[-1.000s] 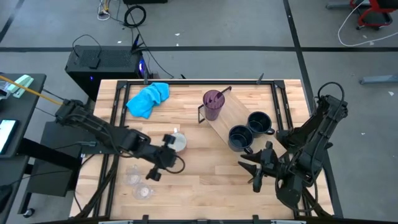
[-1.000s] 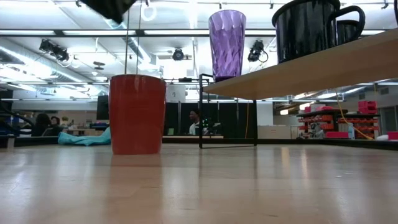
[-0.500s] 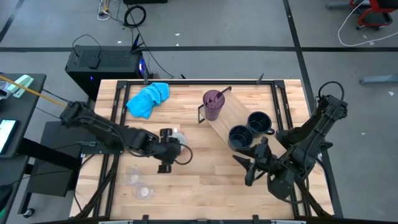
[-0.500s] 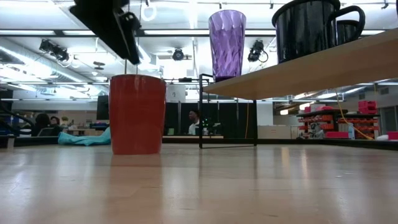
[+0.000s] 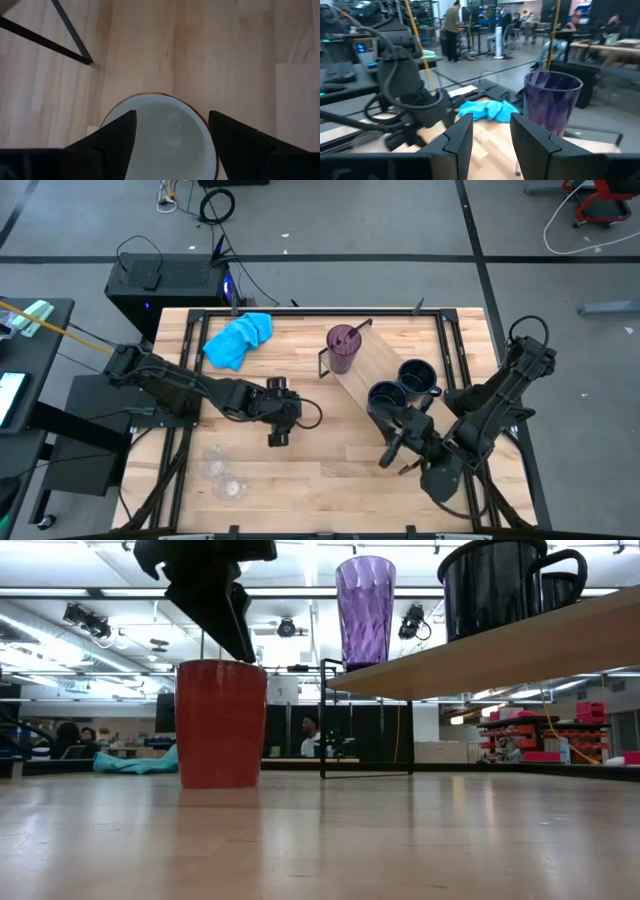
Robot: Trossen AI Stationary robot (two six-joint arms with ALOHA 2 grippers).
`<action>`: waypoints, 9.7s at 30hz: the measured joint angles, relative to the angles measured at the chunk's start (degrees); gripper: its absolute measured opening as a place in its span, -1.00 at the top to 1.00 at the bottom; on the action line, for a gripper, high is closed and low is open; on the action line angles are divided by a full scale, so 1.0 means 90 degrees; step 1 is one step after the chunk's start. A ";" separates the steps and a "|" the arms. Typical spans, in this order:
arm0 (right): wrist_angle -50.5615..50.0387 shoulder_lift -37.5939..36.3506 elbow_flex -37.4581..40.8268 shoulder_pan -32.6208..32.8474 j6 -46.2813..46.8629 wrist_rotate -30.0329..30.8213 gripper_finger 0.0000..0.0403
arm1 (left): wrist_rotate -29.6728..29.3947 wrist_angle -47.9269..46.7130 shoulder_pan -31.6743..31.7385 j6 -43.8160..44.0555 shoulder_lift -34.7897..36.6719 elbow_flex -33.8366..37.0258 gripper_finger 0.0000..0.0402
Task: Stack small to large cups/mugs on shelf
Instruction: Put the orange mug on the shelf
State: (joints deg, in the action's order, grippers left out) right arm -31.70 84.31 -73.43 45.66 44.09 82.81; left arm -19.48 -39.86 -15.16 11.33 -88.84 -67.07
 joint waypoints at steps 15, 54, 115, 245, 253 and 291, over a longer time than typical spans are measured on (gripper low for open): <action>0.0023 0.0060 -0.0187 -0.0126 -0.0093 -0.0090 0.32 | 0.0007 0.0827 -0.0002 0.0024 0.0005 0.0643 -0.13; 0.0010 0.0051 -0.0044 -0.0142 -0.0060 -0.0206 0.32 | 0.0595 -0.1511 -0.0202 -0.2451 0.0097 0.0350 0.34; -0.0054 0.0051 -0.0032 -0.0142 -0.0074 -0.0209 0.32 | 0.1247 -0.1432 -0.0428 -0.1427 -0.0022 -0.0363 0.50; -0.0197 0.0294 -0.0032 -0.0717 -0.0487 -0.0952 0.32 | -0.1335 -0.2841 -0.1316 -0.6882 -0.1086 -0.3429 0.86; -0.0145 0.0176 -0.0032 -0.0474 -0.0470 -0.0662 0.32 | -0.1741 -0.2222 -0.1266 -0.7897 -0.1086 -0.3429 0.86; -0.0144 0.0158 -0.0032 0.0595 -0.0366 0.0794 0.32 | -0.0899 -0.1219 0.0384 -0.9331 -0.1370 -0.3417 0.86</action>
State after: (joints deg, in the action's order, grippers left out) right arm -33.00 85.73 -73.71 51.02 40.80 89.95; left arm -27.57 -50.83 -11.70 -72.65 -101.16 -97.82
